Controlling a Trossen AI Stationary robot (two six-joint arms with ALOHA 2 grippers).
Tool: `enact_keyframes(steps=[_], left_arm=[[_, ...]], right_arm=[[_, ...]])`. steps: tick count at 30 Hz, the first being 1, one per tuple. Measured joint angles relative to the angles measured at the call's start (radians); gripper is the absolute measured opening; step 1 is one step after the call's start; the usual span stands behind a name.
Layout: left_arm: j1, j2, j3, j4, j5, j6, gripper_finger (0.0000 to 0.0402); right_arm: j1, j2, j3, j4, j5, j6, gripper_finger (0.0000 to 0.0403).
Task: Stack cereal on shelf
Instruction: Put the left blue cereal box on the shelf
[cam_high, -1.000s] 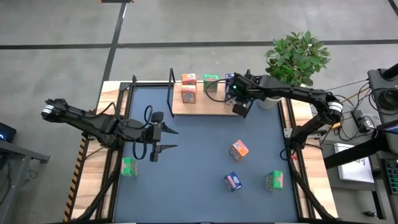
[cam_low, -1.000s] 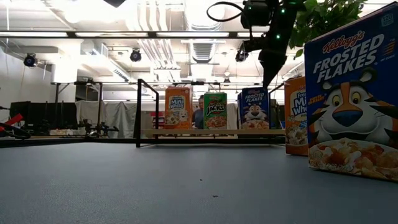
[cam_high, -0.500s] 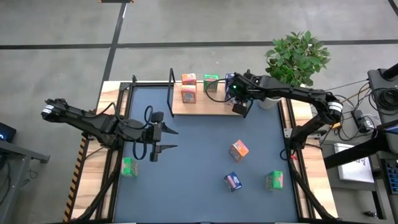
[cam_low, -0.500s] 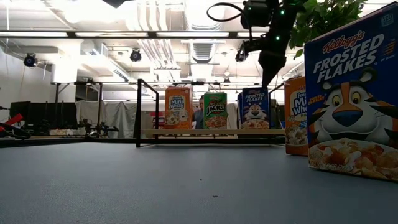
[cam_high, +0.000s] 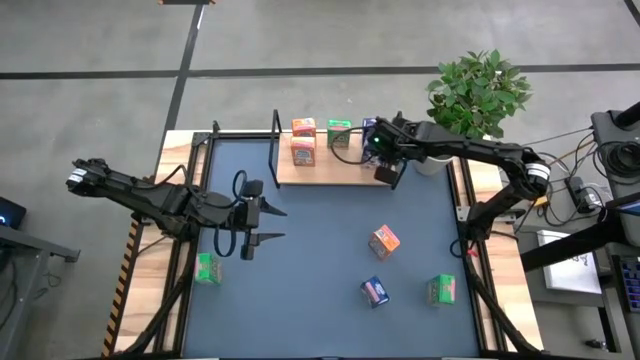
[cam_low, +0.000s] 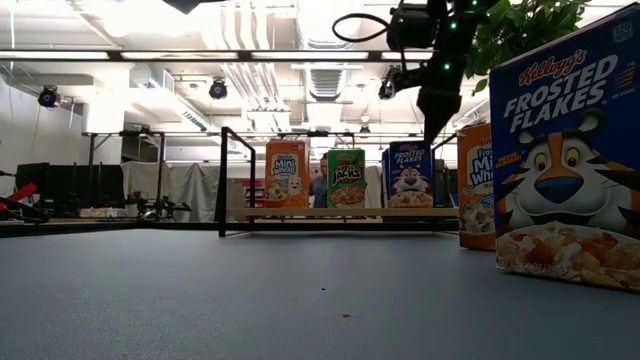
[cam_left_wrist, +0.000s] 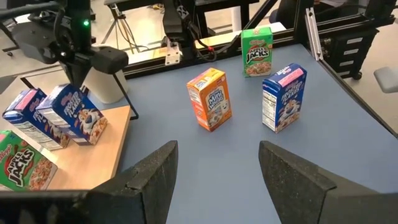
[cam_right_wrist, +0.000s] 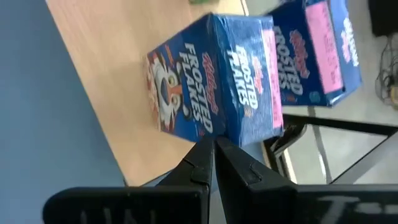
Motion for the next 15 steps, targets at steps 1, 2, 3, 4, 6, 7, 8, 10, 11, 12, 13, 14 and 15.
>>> enact_keyframes(steps=[1, 2, 3, 4, 6, 7, 8, 10, 11, 12, 13, 14, 15], left_arm=[[0.0, 0.0, 0.0, -0.002, 0.0, 0.0, 0.0208], [0.0, 0.0, 0.0, -0.003, 0.0, 0.0, 0.0208], [0.0, 0.0, 0.0, -0.003, 0.0, 0.0, 0.0208], [0.0, 0.0, 0.0, -0.003, 0.0, 0.0, 0.0208], [0.0, 0.0, 0.0, -0.003, 0.0, 0.0, 0.0208], [0.0, 0.0, 0.0, -0.003, 0.0, 0.0, 0.0208], [0.0, 0.0, 0.0, -0.004, 0.0, 0.0, 0.0208], [0.0, 0.0, 0.0, -0.007, 0.0, -0.003, 0.0208], [0.0, 0.0, 0.0, -0.01, 0.0, -0.005, 0.0208], [0.0, 0.0, 0.0, -0.013, 0.0, -0.007, 0.0208], [0.0, 0.0, 0.0, -0.014, 0.0, -0.008, 0.0208], [0.0, 0.0, 0.0, -0.018, 0.0, -0.008, 0.0208], [0.0, 0.0, 0.0, -0.02, 0.0, -0.008, 0.0208]], right_arm=[[0.0, 0.002, 0.0, 0.008, 0.004, -0.008, 0.0009], [0.0, 0.003, 0.0, 0.012, 0.005, -0.012, 0.0009], [0.0, 0.003, 0.0, 0.013, 0.005, -0.013, 0.0009], [0.0, 0.003, 0.0, 0.013, 0.005, -0.014, 0.0009], [0.0, 0.003, 0.0, 0.012, 0.005, -0.013, 0.0009], [0.0, 0.003, 0.0, 0.011, 0.005, -0.012, 0.0009], [0.0, 0.003, 0.0, 0.007, 0.005, -0.009, 0.0009], [0.0, 0.003, 0.001, -0.011, -0.004, -0.003, 0.0009], [0.0, 0.003, 0.001, -0.024, -0.014, 0.004, 0.0009], [0.0, 0.003, 0.001, -0.036, -0.026, 0.013, 0.0009], [0.0, 0.003, 0.001, -0.05, -0.033, 0.024, 0.0009], [0.0, 0.003, 0.001, -0.068, -0.037, 0.039, 0.0009], [0.0, 0.003, 0.001, -0.086, -0.038, 0.047, 0.0009]])
